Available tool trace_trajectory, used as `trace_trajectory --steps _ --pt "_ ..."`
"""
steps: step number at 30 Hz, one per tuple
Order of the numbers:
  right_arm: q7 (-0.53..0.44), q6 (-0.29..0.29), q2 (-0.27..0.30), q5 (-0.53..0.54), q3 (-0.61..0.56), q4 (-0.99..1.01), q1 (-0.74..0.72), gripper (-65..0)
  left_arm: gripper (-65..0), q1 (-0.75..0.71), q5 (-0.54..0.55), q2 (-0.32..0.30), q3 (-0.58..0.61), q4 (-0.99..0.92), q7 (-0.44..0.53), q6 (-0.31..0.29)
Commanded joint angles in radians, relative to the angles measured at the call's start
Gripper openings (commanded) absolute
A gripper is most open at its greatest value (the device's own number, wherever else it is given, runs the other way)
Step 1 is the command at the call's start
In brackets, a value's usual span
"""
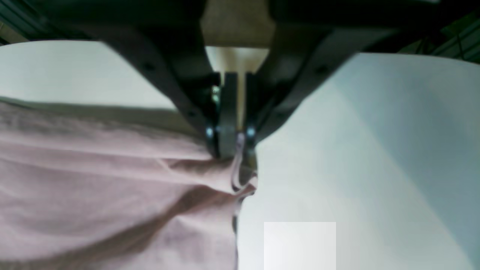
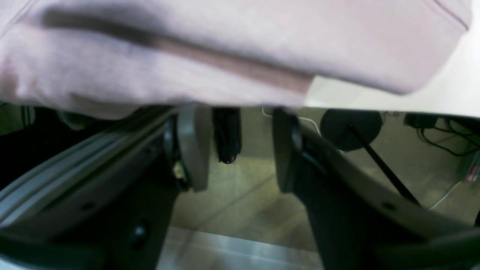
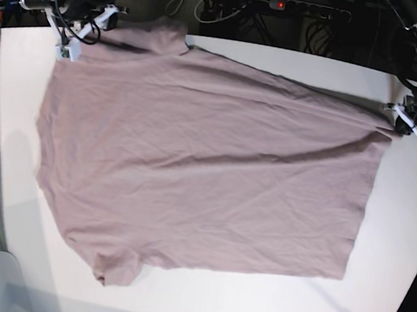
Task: Layout the t-shirt on the table in an organized manner, then fold the t-shirt properly
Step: 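Hold the corners and adjust the right gripper along the collar edge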
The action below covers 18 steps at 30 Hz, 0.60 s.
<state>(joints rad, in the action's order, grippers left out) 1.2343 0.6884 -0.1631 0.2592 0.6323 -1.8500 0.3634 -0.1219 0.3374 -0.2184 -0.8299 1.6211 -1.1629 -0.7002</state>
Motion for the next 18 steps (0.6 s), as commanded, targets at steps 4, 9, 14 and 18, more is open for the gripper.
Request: trace_trajectory --steps 4,9,14,18 --pt "-0.023 0.01 0.006 0.019 -0.002 -0.012 -0.027 -38.2 -64.9 0.006 0.009 -0.017 -0.006 0.014 0.014 0.002" --pt "-0.023 0.01 0.006 0.019 -0.006 -0.012 -0.056 -51.1 -64.9 0.006 0.01 -0.017 -0.006 0.014 0.014 0.002" --pt "-0.023 0.01 0.006 0.019 -0.058 -0.014 -0.057 -65.0 -64.9 0.006 0.013 -0.017 -0.007 0.014 0.014 0.002" --pt "-0.021 0.01 0.006 0.019 -0.065 -0.04 -0.051 -65.0 -64.9 0.006 0.015 -0.017 -0.007 0.015 0.014 0.002"
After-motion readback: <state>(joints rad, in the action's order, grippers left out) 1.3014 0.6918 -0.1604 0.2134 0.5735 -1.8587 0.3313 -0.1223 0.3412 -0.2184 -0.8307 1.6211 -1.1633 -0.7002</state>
